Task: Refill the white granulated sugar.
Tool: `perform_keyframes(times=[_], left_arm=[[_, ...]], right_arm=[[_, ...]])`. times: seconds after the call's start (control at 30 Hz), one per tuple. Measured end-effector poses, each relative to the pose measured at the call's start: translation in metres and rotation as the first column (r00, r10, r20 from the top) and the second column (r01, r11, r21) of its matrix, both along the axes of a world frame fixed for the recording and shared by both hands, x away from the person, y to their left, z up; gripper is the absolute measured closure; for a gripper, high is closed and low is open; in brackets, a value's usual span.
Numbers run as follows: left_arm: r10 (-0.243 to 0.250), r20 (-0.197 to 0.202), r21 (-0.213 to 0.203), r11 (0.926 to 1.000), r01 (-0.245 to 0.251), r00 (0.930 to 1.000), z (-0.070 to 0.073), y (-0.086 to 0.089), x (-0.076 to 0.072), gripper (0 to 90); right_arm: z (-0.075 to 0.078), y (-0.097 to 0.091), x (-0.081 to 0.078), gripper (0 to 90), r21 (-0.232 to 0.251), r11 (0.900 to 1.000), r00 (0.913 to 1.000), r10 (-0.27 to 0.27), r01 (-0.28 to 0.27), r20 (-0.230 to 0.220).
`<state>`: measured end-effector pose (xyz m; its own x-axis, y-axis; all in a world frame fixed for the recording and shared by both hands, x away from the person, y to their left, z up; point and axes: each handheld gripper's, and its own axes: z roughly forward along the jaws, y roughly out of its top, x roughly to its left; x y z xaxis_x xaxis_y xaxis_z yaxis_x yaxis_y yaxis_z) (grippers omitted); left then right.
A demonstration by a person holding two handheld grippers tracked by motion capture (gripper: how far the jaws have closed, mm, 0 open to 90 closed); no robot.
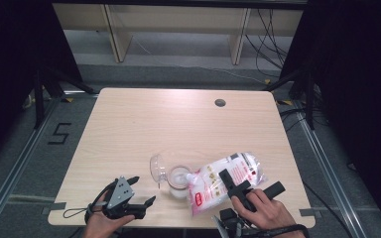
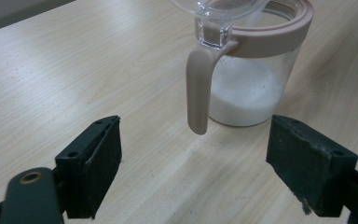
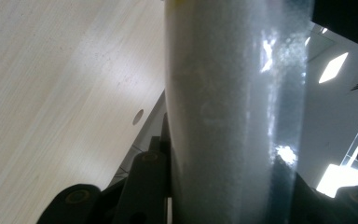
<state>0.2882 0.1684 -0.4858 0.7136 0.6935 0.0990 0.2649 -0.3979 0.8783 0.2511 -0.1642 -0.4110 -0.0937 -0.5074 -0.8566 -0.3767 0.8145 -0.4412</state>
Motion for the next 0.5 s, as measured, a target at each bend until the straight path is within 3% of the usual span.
perform_keyframes(times=[0.5], left_arm=[[0.001,0.001,-0.001,1.0,-0.001,1.0,-0.0002,0.0002,0.0003,17.6]], right_arm=[[-0.0012,0.0012,-0.0006,75.3,-0.019,0.9998,1.0,-0.004,0.004,-0.001]])
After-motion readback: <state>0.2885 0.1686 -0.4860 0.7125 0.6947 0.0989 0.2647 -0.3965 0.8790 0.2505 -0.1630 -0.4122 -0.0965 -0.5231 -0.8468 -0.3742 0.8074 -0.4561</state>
